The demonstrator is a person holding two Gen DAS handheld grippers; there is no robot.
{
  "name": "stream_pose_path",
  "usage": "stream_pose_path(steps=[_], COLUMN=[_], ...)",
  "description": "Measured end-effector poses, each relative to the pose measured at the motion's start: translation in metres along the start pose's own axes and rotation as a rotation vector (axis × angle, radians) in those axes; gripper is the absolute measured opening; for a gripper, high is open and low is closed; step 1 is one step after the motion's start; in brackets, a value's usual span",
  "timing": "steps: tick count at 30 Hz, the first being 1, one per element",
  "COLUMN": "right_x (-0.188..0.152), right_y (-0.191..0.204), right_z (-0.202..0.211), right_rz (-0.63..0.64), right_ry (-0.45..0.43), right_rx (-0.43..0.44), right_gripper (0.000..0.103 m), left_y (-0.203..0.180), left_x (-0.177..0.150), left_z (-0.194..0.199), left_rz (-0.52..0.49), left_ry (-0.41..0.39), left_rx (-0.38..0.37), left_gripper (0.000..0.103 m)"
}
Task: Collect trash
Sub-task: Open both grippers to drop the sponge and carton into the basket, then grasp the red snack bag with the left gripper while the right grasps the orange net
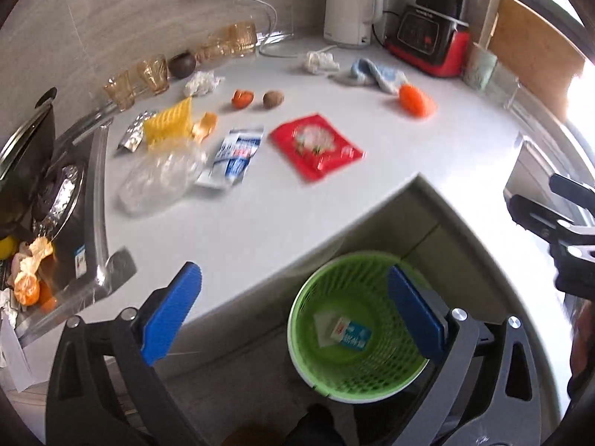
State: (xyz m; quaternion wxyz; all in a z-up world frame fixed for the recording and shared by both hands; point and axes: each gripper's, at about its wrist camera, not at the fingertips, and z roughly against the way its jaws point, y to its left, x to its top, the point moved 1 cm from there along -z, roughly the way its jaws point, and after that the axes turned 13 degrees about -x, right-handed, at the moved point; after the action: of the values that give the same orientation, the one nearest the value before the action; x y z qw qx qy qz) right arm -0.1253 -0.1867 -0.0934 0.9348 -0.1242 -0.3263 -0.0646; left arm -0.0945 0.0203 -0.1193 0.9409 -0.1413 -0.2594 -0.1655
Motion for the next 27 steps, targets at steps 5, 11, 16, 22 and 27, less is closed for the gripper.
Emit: stream_pose_path(steps=[5,11,16,22,27], right_x=[0.024,0.056,0.079,0.101,0.115], right_y=[-0.024,-0.043,-0.053,-0.056,-0.056], right_z=[-0.012,-0.046,-0.082,-0.13,-0.163], right_rz=[-0.007,0.021,0.049,0.089,0.129], right_ry=[-0.026,-0.029,-0.02,0.006,0.026], right_rx=[-0.001,0.016,0.036,0.079,0.107], right_gripper=[0.101,0.101,0.101,0.101,0.101], left_y=[-0.015,-0.023,-0.014,-0.001,0.005], left_x=[0.026,0.062,0.087,0.106,0.119], left_z=[-0.027,-0.069,-0.109,-0.151,-0.176], left_rz=[0.054,0.125,0.21,0.302,0.346], left_ry=[-0.004,0.003,0.016,0.048,0.071], left_rx=[0.0,0.048,0.09,0.135,0.184], left_gripper=[0.095,0.095,0.095,0.095,0.095])
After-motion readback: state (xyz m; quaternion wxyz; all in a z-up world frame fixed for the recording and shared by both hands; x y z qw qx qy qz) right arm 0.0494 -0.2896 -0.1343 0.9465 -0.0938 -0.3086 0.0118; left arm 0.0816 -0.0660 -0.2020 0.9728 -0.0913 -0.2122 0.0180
